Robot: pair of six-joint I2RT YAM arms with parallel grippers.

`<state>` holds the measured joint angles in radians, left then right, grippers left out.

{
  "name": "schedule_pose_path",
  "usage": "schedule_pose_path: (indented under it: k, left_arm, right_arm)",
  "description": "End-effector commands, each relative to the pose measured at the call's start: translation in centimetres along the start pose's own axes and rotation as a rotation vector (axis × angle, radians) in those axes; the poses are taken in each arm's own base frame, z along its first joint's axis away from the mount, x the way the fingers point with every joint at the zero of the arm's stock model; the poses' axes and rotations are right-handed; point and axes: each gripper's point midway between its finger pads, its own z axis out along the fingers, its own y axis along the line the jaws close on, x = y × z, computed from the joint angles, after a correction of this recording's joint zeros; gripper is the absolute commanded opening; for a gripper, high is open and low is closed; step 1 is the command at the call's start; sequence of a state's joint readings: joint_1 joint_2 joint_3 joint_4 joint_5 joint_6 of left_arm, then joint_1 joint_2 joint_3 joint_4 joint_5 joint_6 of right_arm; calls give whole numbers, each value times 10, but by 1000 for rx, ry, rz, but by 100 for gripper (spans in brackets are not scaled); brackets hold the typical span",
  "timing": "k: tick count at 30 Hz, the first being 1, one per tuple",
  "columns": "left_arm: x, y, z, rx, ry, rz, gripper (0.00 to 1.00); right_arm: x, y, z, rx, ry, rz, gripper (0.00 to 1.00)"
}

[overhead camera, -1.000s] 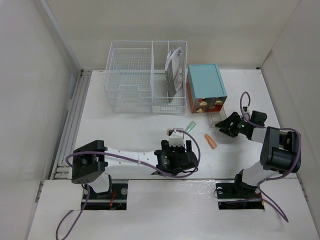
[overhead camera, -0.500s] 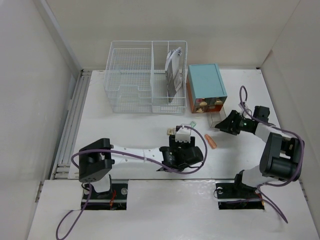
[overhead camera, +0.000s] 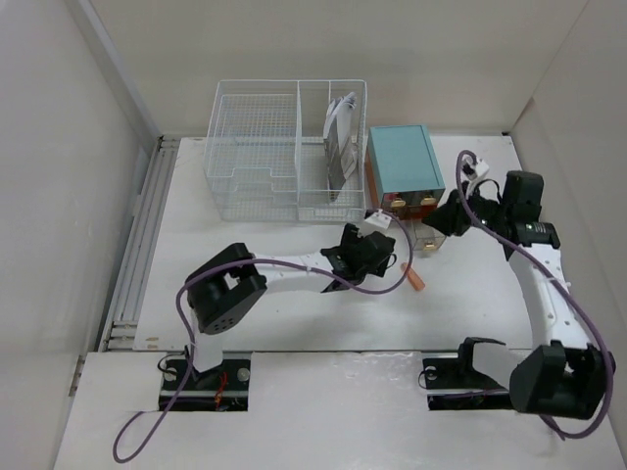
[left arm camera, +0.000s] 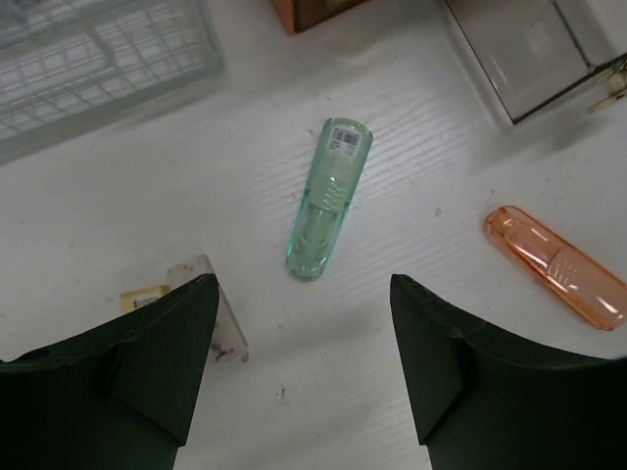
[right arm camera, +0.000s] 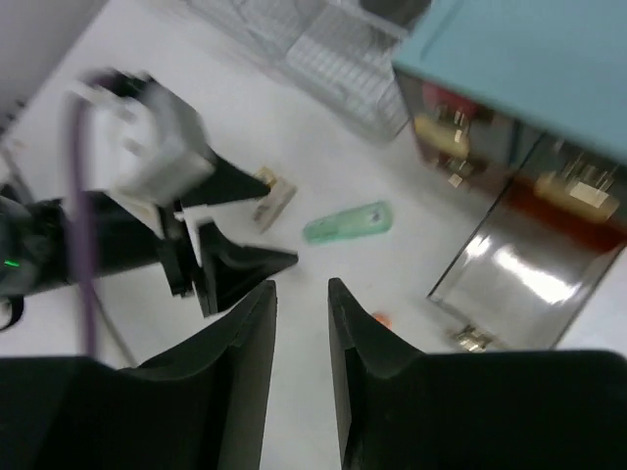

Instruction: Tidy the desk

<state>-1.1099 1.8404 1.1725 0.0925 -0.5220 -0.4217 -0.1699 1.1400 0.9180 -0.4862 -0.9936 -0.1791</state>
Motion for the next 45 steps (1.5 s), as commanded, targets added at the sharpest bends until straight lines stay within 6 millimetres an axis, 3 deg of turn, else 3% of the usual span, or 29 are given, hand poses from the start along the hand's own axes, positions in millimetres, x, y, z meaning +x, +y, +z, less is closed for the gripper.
schedule_pose_path:
  k: [1, 3, 12, 17, 23, 27, 30, 33, 34, 37, 42, 45]
  left_arm:
    - [-4, -23, 11, 113, 11, 99, 68]
    - [0, -22, 18, 121, 26, 121, 68]
    - [-11, -15, 44, 111, 28, 140, 60]
    - [-15, -11, 57, 124, 45, 133, 38]
    - [-8, -10, 62, 138, 81, 158, 38]
    - [-4, -8, 63, 151, 97, 156, 39]
    - [4, -4, 67, 151, 117, 156, 39]
    - [10, -6, 66, 169, 132, 159, 34]
    - [10, -7, 65, 177, 136, 159, 26]
    - [17, -7, 67, 183, 147, 161, 19]
    - [26, -5, 73, 192, 173, 160, 3]
    - [33, -5, 77, 205, 191, 138, 0]
  right_arm:
    - [-45, 8, -6, 126, -19, -328, 34]
    - [-57, 3, -9, 210, 6, -412, 35]
    - [-12, -5, -14, 225, 263, -505, 38]
    - [1, -3, -21, 243, 268, -508, 38]
    - [1, 4, -31, 263, 274, -510, 38]
    - [-3, -3, -39, 303, 283, -548, 40]
    - [5, -4, -43, 288, 333, -603, 40]
    - [26, -10, -46, 215, 438, -694, 40]
    - [41, -13, -45, 179, 488, -716, 40]
    - [77, -13, -48, 53, 593, -813, 42]
    - [86, -12, -51, 72, 534, -1013, 52]
    - [84, -7, -47, 75, 482, -973, 56]
